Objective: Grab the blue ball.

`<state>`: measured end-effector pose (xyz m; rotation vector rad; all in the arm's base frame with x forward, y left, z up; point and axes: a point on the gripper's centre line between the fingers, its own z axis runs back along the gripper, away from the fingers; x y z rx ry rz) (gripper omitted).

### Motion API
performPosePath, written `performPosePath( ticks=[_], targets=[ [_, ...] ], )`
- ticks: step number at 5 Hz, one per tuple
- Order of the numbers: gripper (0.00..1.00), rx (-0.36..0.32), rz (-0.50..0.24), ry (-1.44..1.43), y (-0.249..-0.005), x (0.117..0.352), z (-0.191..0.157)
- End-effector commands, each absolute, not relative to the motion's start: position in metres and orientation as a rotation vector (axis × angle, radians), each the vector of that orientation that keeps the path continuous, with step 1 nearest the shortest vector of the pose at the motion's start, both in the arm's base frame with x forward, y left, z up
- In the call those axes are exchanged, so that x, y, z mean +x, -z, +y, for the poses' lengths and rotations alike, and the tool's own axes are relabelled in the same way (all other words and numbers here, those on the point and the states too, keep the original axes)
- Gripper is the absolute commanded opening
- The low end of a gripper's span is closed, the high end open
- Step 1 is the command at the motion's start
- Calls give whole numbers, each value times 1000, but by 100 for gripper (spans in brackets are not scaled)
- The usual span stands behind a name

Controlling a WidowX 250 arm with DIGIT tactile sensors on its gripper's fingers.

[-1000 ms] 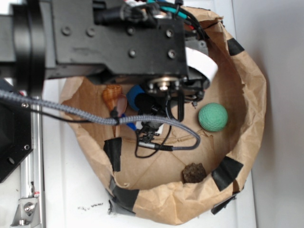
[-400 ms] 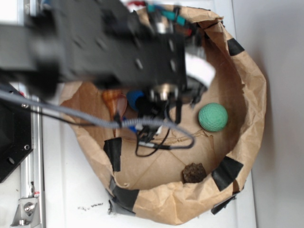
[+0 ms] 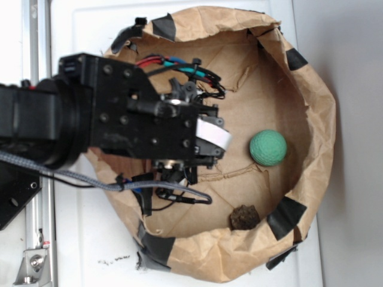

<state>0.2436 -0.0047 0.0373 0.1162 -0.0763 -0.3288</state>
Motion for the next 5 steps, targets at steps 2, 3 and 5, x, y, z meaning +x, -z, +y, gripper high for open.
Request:
performPosePath(
  ticks=[2, 3, 5],
  targets=[
    [100, 48, -136, 259, -53, 265, 22],
    [100, 42, -148, 240, -58, 267, 30],
    [100, 66, -139, 236, -48, 260, 44]
  ],
)
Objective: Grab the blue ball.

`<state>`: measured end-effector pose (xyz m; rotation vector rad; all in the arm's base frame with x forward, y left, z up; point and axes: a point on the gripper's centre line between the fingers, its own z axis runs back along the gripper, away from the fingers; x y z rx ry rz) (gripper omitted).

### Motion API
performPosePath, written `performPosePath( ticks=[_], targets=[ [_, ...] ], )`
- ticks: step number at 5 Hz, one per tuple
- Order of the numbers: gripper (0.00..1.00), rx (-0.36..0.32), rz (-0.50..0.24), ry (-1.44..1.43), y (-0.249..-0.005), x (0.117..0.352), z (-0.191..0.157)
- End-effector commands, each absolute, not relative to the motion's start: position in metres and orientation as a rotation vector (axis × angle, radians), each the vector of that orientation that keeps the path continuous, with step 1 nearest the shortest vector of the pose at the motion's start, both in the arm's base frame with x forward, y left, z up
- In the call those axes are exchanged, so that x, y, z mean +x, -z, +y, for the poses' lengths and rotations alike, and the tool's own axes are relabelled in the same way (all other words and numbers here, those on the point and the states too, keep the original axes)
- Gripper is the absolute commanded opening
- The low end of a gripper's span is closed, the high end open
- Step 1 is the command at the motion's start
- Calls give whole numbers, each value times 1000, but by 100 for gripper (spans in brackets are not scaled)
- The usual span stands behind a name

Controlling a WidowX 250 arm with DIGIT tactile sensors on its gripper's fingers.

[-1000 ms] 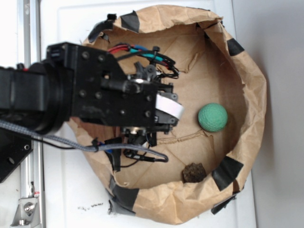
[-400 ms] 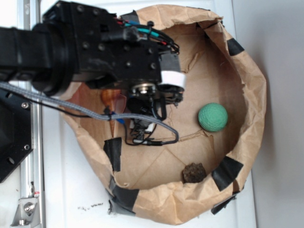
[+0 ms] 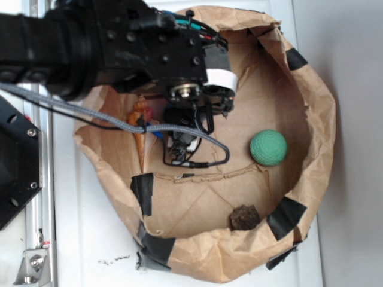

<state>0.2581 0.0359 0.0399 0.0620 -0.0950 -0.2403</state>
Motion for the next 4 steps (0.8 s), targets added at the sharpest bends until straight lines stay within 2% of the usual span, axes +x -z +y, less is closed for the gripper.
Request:
performPosePath(
  ticks=[1, 2, 3, 4],
  targets=[
    [100, 68, -144, 244, -50, 255, 41],
    [100, 64, -130, 236, -43, 254, 46],
    [89, 74, -110, 234, -34, 256, 46],
    [0, 72, -118, 229, -35, 257, 46]
  ],
)
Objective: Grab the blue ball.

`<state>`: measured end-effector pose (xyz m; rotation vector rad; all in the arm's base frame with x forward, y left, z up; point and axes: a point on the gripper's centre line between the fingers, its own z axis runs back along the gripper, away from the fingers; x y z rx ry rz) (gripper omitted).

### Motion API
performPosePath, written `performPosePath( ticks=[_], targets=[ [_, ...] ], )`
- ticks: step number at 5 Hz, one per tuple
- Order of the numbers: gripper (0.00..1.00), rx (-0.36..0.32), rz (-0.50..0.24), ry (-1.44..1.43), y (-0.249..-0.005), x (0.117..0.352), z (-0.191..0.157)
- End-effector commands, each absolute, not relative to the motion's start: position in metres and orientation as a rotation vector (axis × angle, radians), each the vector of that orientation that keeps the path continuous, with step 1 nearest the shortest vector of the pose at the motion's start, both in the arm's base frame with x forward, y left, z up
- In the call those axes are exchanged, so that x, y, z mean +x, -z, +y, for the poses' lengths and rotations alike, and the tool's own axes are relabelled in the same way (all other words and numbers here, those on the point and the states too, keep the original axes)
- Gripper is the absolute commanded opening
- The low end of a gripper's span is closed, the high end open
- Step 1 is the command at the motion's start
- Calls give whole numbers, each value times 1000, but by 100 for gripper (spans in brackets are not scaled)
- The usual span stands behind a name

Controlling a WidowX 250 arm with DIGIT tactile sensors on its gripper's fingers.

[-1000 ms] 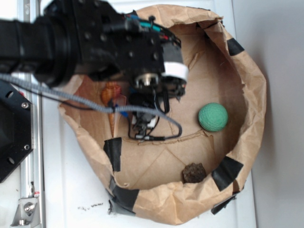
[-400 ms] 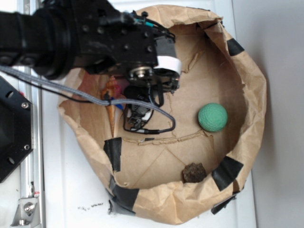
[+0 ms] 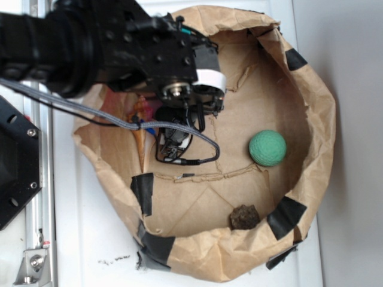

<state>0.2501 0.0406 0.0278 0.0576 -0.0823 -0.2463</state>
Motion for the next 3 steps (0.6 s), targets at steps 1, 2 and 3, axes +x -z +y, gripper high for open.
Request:
performPosePath(
  ticks=[1, 2, 3],
  targets=[
    [0, 74, -120, 223, -36, 257, 46],
    [0, 75, -125, 217, -36, 264, 47],
    [0, 80, -127, 215, -35, 261, 46]
  ],
)
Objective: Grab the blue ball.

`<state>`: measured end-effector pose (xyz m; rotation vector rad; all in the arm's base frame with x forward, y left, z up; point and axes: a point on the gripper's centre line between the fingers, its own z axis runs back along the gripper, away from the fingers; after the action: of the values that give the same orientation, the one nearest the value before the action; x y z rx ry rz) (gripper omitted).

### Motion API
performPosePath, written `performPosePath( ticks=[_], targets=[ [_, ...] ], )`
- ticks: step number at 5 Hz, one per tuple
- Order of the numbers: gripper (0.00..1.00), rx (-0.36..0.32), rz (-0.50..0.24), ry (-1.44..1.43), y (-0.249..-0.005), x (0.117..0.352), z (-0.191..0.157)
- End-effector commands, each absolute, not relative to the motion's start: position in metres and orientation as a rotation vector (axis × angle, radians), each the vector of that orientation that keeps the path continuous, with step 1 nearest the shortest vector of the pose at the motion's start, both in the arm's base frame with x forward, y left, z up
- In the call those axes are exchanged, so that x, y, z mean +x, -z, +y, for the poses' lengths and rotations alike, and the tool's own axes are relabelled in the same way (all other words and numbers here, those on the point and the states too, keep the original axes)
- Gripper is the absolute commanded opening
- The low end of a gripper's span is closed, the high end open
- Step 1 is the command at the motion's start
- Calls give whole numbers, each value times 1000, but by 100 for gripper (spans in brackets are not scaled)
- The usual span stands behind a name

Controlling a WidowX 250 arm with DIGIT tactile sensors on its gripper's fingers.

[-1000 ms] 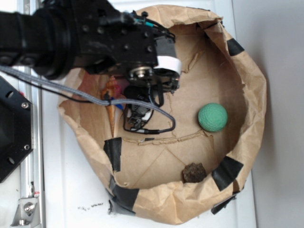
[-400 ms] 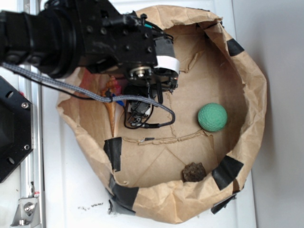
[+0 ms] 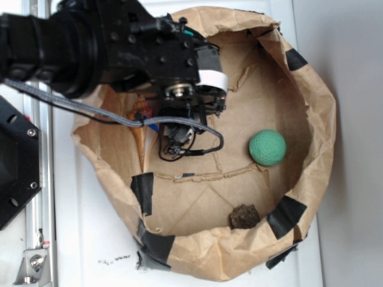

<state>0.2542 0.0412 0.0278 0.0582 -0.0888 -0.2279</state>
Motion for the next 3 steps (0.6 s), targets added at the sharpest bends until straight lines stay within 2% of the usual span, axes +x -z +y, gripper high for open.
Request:
performPosePath(
  ticks=[1, 2, 3],
  targets=[
    [0, 76, -129, 208, -36, 259, 46],
    [0, 74, -130, 206, -38, 259, 43],
    [0, 52, -143, 225, -56, 263, 33]
  ],
)
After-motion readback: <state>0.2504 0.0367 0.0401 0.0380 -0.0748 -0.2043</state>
